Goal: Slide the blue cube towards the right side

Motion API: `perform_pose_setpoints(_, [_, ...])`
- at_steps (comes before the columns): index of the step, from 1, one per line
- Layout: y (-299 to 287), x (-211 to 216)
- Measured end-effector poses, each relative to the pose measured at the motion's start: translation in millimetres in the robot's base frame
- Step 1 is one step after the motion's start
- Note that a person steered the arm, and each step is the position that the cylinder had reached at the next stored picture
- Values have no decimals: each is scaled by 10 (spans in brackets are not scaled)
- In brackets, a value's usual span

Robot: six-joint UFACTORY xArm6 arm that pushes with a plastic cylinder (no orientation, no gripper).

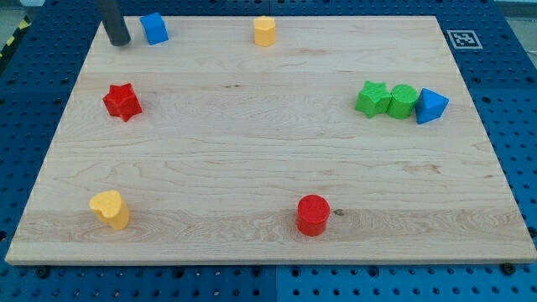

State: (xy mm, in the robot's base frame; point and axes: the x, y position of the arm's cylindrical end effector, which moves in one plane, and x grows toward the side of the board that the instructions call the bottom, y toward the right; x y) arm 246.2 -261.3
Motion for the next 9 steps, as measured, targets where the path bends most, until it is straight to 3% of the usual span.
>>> perform_pose_setpoints(1, [-89,-299])
perform_pose_setpoints(3, [324,-278])
perform_pose_setpoints(9, [768,-125])
